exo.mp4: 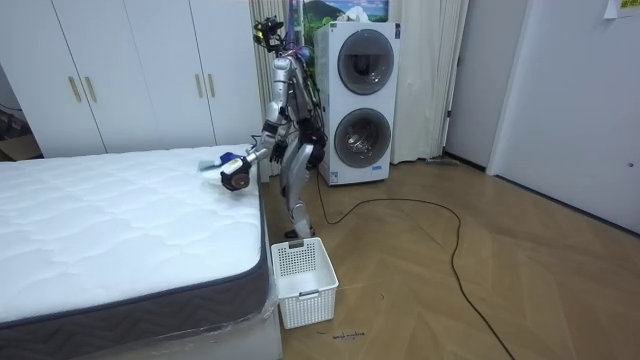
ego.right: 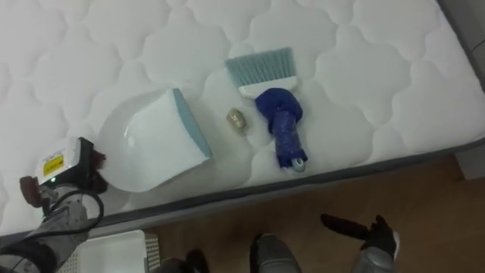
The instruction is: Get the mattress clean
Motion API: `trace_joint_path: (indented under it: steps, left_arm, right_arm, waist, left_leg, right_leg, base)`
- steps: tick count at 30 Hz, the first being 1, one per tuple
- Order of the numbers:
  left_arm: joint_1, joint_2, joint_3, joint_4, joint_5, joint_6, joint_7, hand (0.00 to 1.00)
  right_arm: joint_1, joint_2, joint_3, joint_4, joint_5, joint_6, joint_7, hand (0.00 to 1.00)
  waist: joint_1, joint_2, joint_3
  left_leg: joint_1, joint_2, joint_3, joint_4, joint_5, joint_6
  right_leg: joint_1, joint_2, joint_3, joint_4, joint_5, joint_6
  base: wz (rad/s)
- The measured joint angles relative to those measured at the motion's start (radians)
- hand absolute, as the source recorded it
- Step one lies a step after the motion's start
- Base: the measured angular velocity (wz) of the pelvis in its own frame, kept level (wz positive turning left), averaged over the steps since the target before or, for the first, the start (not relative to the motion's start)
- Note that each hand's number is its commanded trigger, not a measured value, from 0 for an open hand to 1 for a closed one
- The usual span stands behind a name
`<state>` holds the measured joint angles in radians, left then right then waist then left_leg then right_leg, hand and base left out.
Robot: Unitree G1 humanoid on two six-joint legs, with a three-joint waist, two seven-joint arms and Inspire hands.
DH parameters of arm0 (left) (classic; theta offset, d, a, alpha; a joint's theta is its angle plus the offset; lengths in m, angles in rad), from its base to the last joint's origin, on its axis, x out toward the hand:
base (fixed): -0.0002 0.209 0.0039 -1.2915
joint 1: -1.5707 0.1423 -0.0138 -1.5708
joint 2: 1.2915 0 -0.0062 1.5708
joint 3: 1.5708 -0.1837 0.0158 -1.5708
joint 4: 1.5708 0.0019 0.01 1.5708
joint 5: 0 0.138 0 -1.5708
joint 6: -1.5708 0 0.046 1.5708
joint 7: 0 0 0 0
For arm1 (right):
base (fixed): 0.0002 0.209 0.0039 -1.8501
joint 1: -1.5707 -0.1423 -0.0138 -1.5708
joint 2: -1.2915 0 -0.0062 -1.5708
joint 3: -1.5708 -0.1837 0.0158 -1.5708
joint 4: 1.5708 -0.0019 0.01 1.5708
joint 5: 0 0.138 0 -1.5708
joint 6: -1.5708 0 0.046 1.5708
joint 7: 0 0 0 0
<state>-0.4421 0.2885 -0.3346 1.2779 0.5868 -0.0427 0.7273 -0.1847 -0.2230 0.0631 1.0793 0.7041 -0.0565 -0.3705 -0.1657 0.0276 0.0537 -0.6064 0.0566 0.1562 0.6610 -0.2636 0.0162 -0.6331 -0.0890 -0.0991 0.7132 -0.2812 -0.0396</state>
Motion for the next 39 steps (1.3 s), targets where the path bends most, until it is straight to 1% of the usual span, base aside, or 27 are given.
trace_joint_path:
  steps: [1,4,8,10,13,14,16,17,18,20,22,23,26,28,30,32,35,36,39]
  left_arm:
    - [0.005,0.000,-0.001,0.000,0.029,0.002,0.016,1.00]
    - [0.013,0.000,-0.003,0.000,0.096,0.017,0.053,1.00]
    - [0.019,0.000,-0.003,0.000,0.170,0.044,0.099,1.00]
    - [0.019,0.000,-0.004,0.000,0.207,0.061,0.126,1.00]
    - [0.030,0.001,-0.002,0.001,0.221,0.073,0.152,1.00]
    - [0.036,0.001,-0.002,0.001,0.223,0.078,0.160,1.00]
    - [0.058,0.000,-0.003,0.001,0.228,0.091,0.166,1.00]
    - [0.066,-0.003,-0.002,0.001,0.230,0.100,0.166,1.00]
    - [0.069,-0.005,-0.003,0.001,0.230,0.105,0.166,1.00]
    - [0.073,-0.012,-0.008,0.001,0.230,0.125,0.162,1.00]
    - [0.073,-0.012,-0.009,0.002,0.230,0.136,0.158,1.00]
    - [0.073,-0.012,-0.009,0.002,0.230,0.148,0.155,1.00]
    - [0.073,-0.013,-0.009,0.002,0.230,0.161,0.150,1.00]
    - [0.073,-0.020,-0.009,0.002,0.229,0.169,0.138,1.00]
    - [0.073,-0.025,-0.008,0.001,0.228,0.168,0.133,1.00]
    - [0.067,-0.034,-0.008,0.001,0.229,0.168,0.128,1.00]
    - [0.057,-0.034,-0.012,-0.001,0.229,0.168,0.116,1.00]
    - [0.054,-0.034,-0.013,-0.001,0.229,0.168,0.114,1.00]
    - [0.039,-0.033,-0.027,-0.002,0.208,0.168,0.095,1.00]
  right_arm:
    - [-0.010,0.000,-0.021,-0.002,0.000,-0.001,-0.017,0.00]
    - [-0.035,0.001,-0.030,-0.009,-0.010,-0.001,-0.072,0.00]
    - [-0.025,0.002,-0.042,-0.090,-0.064,0.005,-0.133,0.00]
    - [-0.020,0.003,-0.039,-0.142,-0.150,0.006,-0.169,0.00]
    - [-0.006,0.005,-0.038,-0.229,-0.312,0.015,-0.226,0.00]
    - [-0.005,0.006,-0.038,-0.247,-0.340,0.014,-0.238,0.00]
    - [0.001,0.015,-0.034,-0.300,-0.455,0.013,-0.287,0.00]
    - [0.001,0.021,-0.032,-0.318,-0.509,0.015,-0.309,0.00]
    - [0.001,0.023,-0.028,-0.328,-0.532,0.016,-0.321,0.00]
    - [-0.001,0.030,0.000,-0.383,-0.619,0.034,-0.359,0.00]
    - [-0.004,0.033,0.032,-0.424,-0.674,0.037,-0.382,0.00]
    - [-0.011,0.034,0.053,-0.445,-0.696,0.038,-0.390,0.00]
    - [-0.027,0.034,0.083,-0.471,-0.720,0.039,-0.393,0.00]
    - [-0.042,0.032,0.111,-0.472,-0.719,0.045,-0.403,0.00]
    - [-0.050,0.033,0.140,-0.472,-0.717,0.050,-0.405,0.00]
    - [-0.061,0.034,0.173,-0.472,-0.717,0.054,-0.406,0.00]
    - [-0.082,0.034,0.206,-0.472,-0.715,0.054,-0.404,0.00]
    - [-0.088,0.033,0.212,-0.472,-0.711,0.054,-0.402,0.00]
    - [-0.115,0.033,0.229,-0.471,-0.704,0.054,-0.376,0.00]
  waist:
    - [0.000,0.000,-0.0002]
    - [0.000,0.000,-0.0002]
    - [0.001,0.000,-0.0003]
    - [0.003,0.000,-0.0003]
    - [0.009,-0.002,-0.0012]
    - [0.008,-0.003,-0.0018]
    - [0.006,-0.010,-0.0082]
    - [0.006,-0.011,-0.0087]
    - [0.007,-0.011,-0.0087]
    - [0.008,-0.011,-0.0087]
    - [0.011,-0.011,-0.0085]
    - [0.014,-0.011,-0.0084]
    - [0.024,-0.011,-0.0081]
    - [0.039,-0.012,-0.0076]
    - [0.044,-0.013,-0.0071]
    - [0.056,-0.014,-0.0062]
    - [0.064,-0.015,-0.0052]
    - [0.064,-0.014,-0.0045]
    - [0.064,-0.014,0.0023]
  left_leg:
    - [0.001,0.000,0.002,0.000,0.000,0.000]
    - [0.002,0.001,0.002,0.001,0.000,0.000]
    - [0.002,0.001,0.002,0.004,0.000,0.000]
    - [0.001,0.002,0.003,0.004,0.000,0.000]
    - [0.015,-0.001,0.016,-0.009,0.000,0.001]
    - [0.019,0.000,0.019,-0.010,0.000,0.001]
    - [0.033,0.000,0.029,-0.022,0.000,0.001]
    - [0.035,0.001,0.030,-0.022,0.001,0.001]
    - [0.036,0.001,0.030,-0.022,0.000,0.001]
    - [0.036,0.001,0.033,-0.020,0.000,0.001]
    - [0.038,0.001,0.034,-0.018,0.000,0.001]
    - [0.038,0.000,0.034,-0.019,0.000,0.001]
    - [0.039,0.001,0.034,-0.021,0.000,0.001]
    - [0.039,0.001,0.036,-0.024,0.000,0.001]
    - [0.037,0.002,0.035,-0.031,0.000,0.001]
    - [0.037,0.001,0.035,-0.033,0.000,0.001]
    - [0.032,0.001,0.033,-0.035,0.000,0.001]
    - [0.030,0.002,0.032,-0.036,0.000,0.001]
    - [0.022,0.002,0.027,-0.036,0.000,0.001]
  right_leg:
    - [0.000,-0.002,0.003,0.000,0.000,0.000]
    - [0.000,0.000,0.005,0.001,0.000,0.000]
    - [0.000,-0.001,0.005,0.002,0.000,0.000]
    - [0.000,0.001,0.006,0.000,0.001,0.002]
    - [0.000,0.002,0.017,0.000,0.002,0.004]
    - [0.002,0.003,0.019,0.000,0.002,0.004]
    - [0.005,0.005,0.029,0.000,0.002,0.004]
    - [0.007,0.004,0.028,-0.001,0.003,0.003]
    - [0.007,0.004,0.028,-0.001,0.003,0.003]
    - [0.006,0.004,0.030,-0.003,0.003,0.003]
    - [0.006,0.005,0.032,-0.004,0.003,0.004]
    - [0.006,0.004,0.032,-0.003,0.003,0.004]
    - [0.005,0.004,0.032,-0.004,0.003,0.004]
    - [0.006,0.004,0.032,-0.006,0.003,0.004]
    - [0.006,0.004,0.029,-0.009,0.003,0.004]
    - [0.007,0.001,0.025,-0.010,0.003,0.004]
    - [0.004,0.001,0.022,-0.012,0.003,0.004]
    - [0.004,0.001,0.021,-0.016,0.003,0.004]
    - [0.001,0.000,0.012,-0.018,0.003,0.003]
  base:
    - [-0.04]
    - [-0.01]
    - [0.00]
    - [0.00]
    - [-0.09]
    - [-0.17]
    - [-0.11]
    - [-0.05]
    - [-0.04]
    - [-0.04]
    - [-0.02]
    - [0.00]
    - [0.00]
    - [0.00]
    - [0.00]
    - [0.02]
    - [0.04]
    - [0.04]
    - [0.07]
